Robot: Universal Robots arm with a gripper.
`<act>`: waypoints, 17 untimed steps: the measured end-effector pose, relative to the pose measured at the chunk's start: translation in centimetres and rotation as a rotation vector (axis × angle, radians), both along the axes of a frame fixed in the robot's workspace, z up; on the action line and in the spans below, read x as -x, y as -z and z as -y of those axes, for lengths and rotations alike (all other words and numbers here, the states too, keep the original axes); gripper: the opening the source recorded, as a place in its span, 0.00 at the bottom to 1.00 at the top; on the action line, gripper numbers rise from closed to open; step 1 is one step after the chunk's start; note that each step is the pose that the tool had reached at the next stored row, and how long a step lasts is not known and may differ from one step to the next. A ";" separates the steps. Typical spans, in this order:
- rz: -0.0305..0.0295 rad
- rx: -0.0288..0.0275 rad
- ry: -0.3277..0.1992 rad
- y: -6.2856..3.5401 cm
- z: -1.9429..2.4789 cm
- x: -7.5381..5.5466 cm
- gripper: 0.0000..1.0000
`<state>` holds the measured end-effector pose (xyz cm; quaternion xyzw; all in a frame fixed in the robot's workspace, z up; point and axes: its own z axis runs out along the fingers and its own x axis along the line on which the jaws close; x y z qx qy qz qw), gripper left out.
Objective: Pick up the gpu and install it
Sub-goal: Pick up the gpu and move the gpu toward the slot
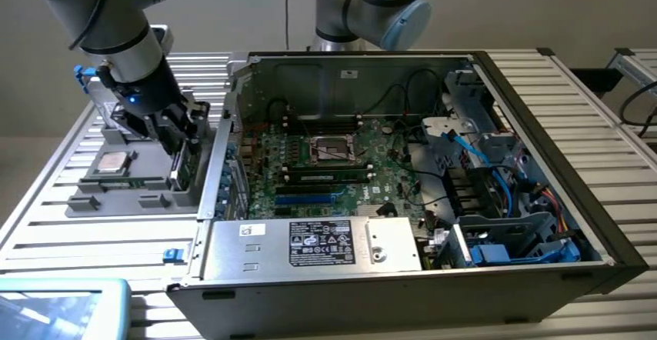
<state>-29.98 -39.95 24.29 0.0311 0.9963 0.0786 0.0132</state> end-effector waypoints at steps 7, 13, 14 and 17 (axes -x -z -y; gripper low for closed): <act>-0.0003 -0.0055 -0.043 0.85 0.00 -0.2 0.46; -0.0033 -0.0056 -0.044 1.11 0.02 -0.4 0.46; -0.0037 -0.0056 -0.044 1.18 0.02 -0.4 0.46; -0.0083 -0.0057 -0.044 1.39 0.01 -0.5 0.46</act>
